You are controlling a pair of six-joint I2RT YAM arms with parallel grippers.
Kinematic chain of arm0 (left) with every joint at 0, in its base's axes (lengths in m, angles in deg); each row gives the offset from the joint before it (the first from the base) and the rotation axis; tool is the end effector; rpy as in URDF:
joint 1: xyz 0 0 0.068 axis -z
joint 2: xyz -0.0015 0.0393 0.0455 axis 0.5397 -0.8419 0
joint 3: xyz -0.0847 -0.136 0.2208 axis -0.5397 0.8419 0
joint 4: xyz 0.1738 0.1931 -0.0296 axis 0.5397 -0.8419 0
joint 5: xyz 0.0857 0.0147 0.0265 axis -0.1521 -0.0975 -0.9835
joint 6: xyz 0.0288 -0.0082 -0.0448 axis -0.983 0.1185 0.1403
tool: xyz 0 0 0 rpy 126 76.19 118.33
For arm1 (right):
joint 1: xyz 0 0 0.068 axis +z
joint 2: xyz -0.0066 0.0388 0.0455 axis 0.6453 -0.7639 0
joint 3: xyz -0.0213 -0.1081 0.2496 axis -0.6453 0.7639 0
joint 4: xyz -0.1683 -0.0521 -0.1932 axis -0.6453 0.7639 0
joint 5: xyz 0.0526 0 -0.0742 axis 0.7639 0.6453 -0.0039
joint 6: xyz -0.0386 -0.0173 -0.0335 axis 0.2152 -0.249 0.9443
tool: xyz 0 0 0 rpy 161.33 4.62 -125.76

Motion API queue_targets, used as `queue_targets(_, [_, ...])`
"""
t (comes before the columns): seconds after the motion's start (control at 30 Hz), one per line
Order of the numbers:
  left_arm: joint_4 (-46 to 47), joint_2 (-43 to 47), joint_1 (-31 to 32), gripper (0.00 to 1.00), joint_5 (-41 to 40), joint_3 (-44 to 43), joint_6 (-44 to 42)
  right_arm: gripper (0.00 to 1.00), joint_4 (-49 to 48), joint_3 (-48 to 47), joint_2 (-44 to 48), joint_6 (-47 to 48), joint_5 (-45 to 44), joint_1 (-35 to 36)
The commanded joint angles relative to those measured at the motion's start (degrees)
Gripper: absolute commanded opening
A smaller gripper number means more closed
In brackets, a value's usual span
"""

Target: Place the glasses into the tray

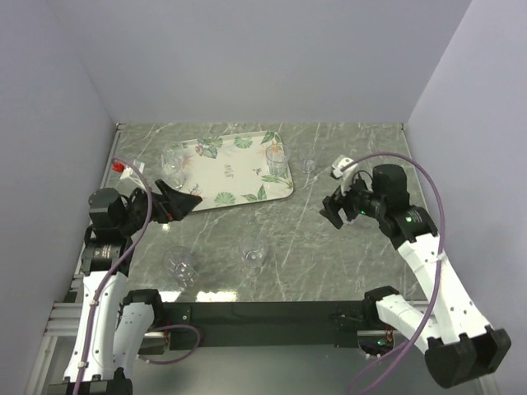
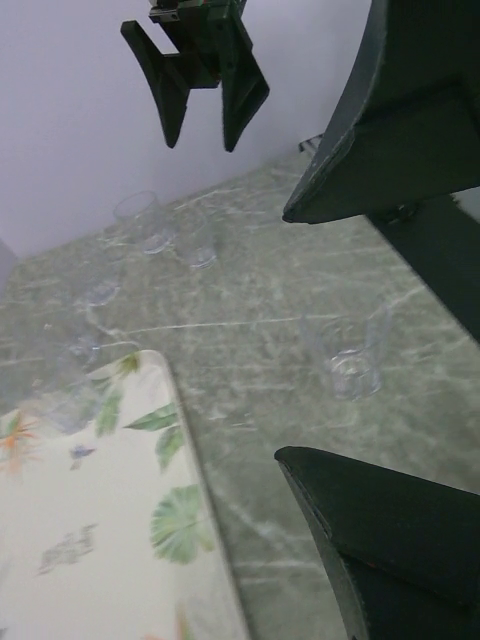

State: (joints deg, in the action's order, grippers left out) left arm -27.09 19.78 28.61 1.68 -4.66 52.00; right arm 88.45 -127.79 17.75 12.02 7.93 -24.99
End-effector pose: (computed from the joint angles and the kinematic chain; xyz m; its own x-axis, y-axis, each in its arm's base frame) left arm 0.1490 -0.0127 0.3263 -0.5125 -0.4626 -0.7234 0.3541 0.6536 -0.6689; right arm 0.1825 0.0663 0.3347 -0.1985 -0.4707 -0.8597 -0.7754 0.6119 -0.1560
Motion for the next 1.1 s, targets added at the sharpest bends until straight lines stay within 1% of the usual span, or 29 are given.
queue_targets(0.0, [-8.0,-0.4,2.3,0.99,-2.1,-0.6,4.5,0.87,-4.1,3.5,3.0,-0.8,5.9,-5.3])
queue_targets(0.07, [-10.9,-0.3,3.6,0.99,-3.8,-0.7,5.3,0.87,-4.8,4.9,3.6,-1.6,9.7,-8.3])
queue_targets(0.1, [-13.8,-0.1,3.6,0.99,-5.9,-1.0,6.2,0.87,-5.1,6.3,3.6,-2.1,10.6,-9.1])
queue_targets(0.13, [-15.4,0.0,5.4,0.99,-6.7,-1.3,6.6,0.87,-5.6,6.9,3.5,-2.5,11.8,-10.0])
queue_targets(0.2, [-18.6,0.1,6.6,0.99,-10.0,-2.6,7.9,0.87,-5.6,7.5,3.2,-2.4,12.5,-11.5])
queue_targets(0.23, [-23.6,-0.4,7.1,0.99,-10.9,-3.3,7.7,0.87,-5.6,7.5,3.2,-2.5,12.2,-11.9])
queue_targets(0.37, [-31.2,-1.2,8.0,1.00,-16.2,-5.6,7.7,0.87,-6.0,8.2,3.3,-2.8,12.4,-13.2])
queue_targets(0.57, [-35.6,-1.9,8.6,0.99,-21.2,-6.6,10.3,0.87,-6.4,8.5,3.4,-3.0,11.9,-14.2])
queue_targets(0.8, [-35.7,-3.5,10.4,0.99,-26.2,-5.2,13.0,0.87,-6.4,8.5,3.1,-3.2,11.1,-14.4])
queue_targets(1.07, [-36.8,-6.1,16.3,0.99,-34.0,-4.3,17.3,0.87,-6.7,8.6,3.3,-3.4,10.7,-14.5])
